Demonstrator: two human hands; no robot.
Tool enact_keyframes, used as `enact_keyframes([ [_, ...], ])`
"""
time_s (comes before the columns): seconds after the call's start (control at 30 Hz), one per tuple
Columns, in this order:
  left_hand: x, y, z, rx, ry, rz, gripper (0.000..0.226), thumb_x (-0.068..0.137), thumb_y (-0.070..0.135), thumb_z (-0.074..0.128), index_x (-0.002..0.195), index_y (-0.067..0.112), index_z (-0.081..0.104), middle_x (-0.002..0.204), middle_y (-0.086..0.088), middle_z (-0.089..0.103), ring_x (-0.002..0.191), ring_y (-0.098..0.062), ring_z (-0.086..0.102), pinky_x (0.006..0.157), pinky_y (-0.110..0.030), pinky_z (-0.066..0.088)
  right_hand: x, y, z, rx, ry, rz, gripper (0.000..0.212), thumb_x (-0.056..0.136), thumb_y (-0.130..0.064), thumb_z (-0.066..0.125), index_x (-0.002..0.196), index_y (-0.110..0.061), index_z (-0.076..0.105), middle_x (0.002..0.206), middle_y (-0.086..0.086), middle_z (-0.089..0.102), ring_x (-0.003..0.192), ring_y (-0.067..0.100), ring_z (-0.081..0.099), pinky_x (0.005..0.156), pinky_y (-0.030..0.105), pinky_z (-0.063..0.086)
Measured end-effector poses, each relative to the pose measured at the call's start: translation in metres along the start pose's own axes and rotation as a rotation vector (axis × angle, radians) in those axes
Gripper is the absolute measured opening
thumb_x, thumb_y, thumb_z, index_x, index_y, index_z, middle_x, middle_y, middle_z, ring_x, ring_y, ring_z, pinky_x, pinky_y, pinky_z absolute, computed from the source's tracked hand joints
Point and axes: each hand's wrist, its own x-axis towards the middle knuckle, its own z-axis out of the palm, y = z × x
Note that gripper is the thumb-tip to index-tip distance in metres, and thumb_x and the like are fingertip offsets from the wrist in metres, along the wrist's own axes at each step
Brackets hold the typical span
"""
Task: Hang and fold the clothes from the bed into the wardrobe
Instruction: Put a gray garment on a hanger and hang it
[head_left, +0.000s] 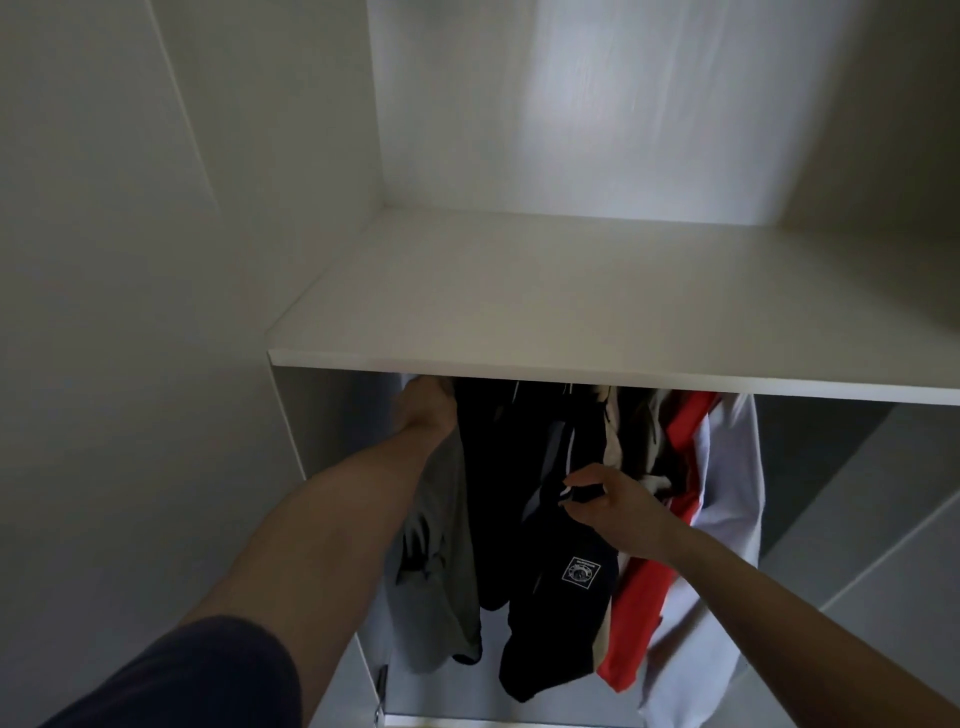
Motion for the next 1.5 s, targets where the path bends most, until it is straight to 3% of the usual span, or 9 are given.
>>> enact_keyframes([
  [0.17, -0.001, -0.004, 0.019, 0.026, -0.008, 0.050, 0.034, 0.107, 0.024, 0.042, 0.127, 0.004, 0.060, 0.132, -0.020, 0.063, 0.121, -0.038, 0.059, 0.101, -0.039, 0.047, 0.004, 0.027, 0.002, 0.087, 0.081, 0.031, 0.024, 0.092, -0.006, 0.074, 0.114, -0.011, 0.066, 0.043, -0.013, 0.054, 0.044, -0.002, 0.051, 0.055, 0.015, 0.041],
  [0.37, -0.005, -0.006, 0.038, 0.098, -0.082, 0.089, 0.038, 0.107, 0.023, 0.036, 0.129, 0.005, 0.060, 0.134, -0.018, 0.062, 0.119, -0.035, 0.060, 0.097, -0.036, 0.049, 0.002, 0.053, 0.012, 0.148, 0.097, 0.039, 0.026, 0.089, -0.007, 0.077, 0.113, -0.012, 0.068, 0.069, -0.005, 0.069, 0.059, -0.002, 0.065, 0.063, 0.012, 0.048],
  [0.53, -0.001, -0.005, 0.042, 0.090, -0.161, 0.078, 0.039, 0.108, 0.027, 0.037, 0.132, 0.004, 0.058, 0.136, -0.018, 0.060, 0.121, -0.034, 0.060, 0.102, -0.037, 0.050, 0.003, 0.053, 0.010, 0.194, 0.103, 0.049, 0.023, 0.090, -0.012, 0.077, 0.111, -0.019, 0.069, 0.082, -0.005, 0.071, 0.067, -0.003, 0.069, 0.065, 0.012, 0.051],
  [0.73, -0.013, -0.021, 0.041, 0.117, -0.209, 0.033, 0.059, 0.106, 0.032, 0.045, 0.153, 0.003, 0.027, 0.143, -0.021, 0.053, 0.126, -0.037, 0.057, 0.103, -0.044, 0.049, -0.014, 0.044, 0.002, 0.195, 0.037, 0.074, 0.023, 0.091, -0.018, 0.078, 0.111, -0.022, 0.069, 0.091, -0.010, 0.068, 0.077, 0.001, 0.066, 0.070, 0.012, 0.050],
  [0.93, -0.035, -0.027, 0.034, 0.107, -0.192, -0.029, 0.058, 0.098, 0.030, 0.058, 0.145, 0.003, 0.037, 0.141, -0.020, 0.053, 0.126, -0.039, 0.056, 0.100, -0.042, 0.047, -0.042, 0.034, -0.009, 0.179, -0.077, 0.086, 0.027, 0.094, -0.027, 0.074, 0.120, -0.027, 0.066, 0.116, -0.005, 0.069, 0.094, 0.012, 0.071, 0.078, 0.022, 0.058],
  [1.1, -0.062, -0.028, 0.021, 0.123, -0.175, -0.006, 0.066, 0.094, 0.023, 0.060, 0.151, 0.006, 0.032, 0.146, -0.022, 0.045, 0.130, -0.042, 0.051, 0.107, -0.048, 0.046, -0.071, 0.027, -0.016, 0.213, -0.117, 0.080, 0.025, 0.094, -0.026, 0.074, 0.118, -0.027, 0.066, 0.094, -0.003, 0.076, 0.081, 0.020, 0.072, 0.081, 0.039, 0.059],
  [1.23, -0.091, -0.023, 0.017, 0.120, -0.140, 0.063, 0.041, 0.097, 0.024, 0.055, 0.132, 0.005, 0.048, 0.132, -0.020, 0.053, 0.116, -0.042, 0.059, 0.097, -0.048, 0.050, -0.087, 0.034, -0.025, 0.225, -0.149, 0.082, 0.025, 0.098, -0.014, 0.069, 0.122, -0.015, 0.062, 0.054, -0.022, 0.063, 0.049, -0.006, 0.058, 0.053, 0.008, 0.043],
  [1.37, -0.127, -0.019, 0.022, 0.047, -0.116, 0.146, 0.045, 0.090, 0.015, 0.062, 0.132, 0.006, 0.050, 0.128, -0.016, 0.057, 0.114, -0.038, 0.059, 0.096, -0.044, 0.050, -0.105, 0.044, -0.039, 0.313, -0.126, 0.133, 0.028, 0.096, -0.012, 0.071, 0.123, -0.013, 0.064, 0.067, 0.007, 0.065, 0.045, 0.003, 0.046, 0.050, 0.015, 0.037],
  [1.5, -0.172, -0.017, 0.030, -0.092, -0.058, 0.278, 0.035, 0.082, 0.012, 0.074, 0.114, 0.021, 0.062, 0.121, 0.001, 0.060, 0.105, -0.020, 0.061, 0.087, -0.025, 0.046, -0.123, 0.055, -0.046, 0.374, -0.055, 0.141, 0.025, 0.096, -0.014, 0.071, 0.120, -0.020, 0.066, 0.104, 0.015, 0.075, 0.077, 0.040, 0.065, 0.064, 0.036, 0.053],
])
